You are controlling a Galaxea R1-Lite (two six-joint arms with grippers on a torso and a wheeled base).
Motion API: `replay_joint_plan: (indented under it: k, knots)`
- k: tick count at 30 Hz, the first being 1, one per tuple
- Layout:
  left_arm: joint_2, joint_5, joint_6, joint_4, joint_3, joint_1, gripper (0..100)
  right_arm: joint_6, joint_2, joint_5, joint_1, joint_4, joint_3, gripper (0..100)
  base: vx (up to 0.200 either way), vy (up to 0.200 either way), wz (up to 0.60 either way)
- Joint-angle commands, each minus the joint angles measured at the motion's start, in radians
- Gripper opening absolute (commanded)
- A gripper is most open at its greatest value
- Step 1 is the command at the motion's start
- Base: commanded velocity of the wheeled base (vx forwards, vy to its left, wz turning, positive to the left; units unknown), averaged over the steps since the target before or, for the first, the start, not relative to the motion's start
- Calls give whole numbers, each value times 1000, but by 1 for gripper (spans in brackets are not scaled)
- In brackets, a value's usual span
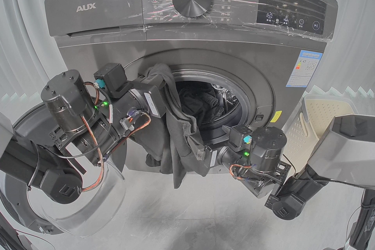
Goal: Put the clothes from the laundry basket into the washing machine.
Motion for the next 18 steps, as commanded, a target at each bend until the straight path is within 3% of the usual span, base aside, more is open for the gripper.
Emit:
replay_joint_plan:
  k: [1,13,18]
  knots:
    - [-23,0,-4,0,7,-8,0,-10,75,-1,-16,1,-45,100,0,0,0]
    - [-28,-2,-4,1,11,-12,0,-15,94,-10,6,0,-68,100,0,0,0]
    - [-20,0,-4,0,11,-9,0,-16,82,-7,37,-3,-28,100,0,0,0]
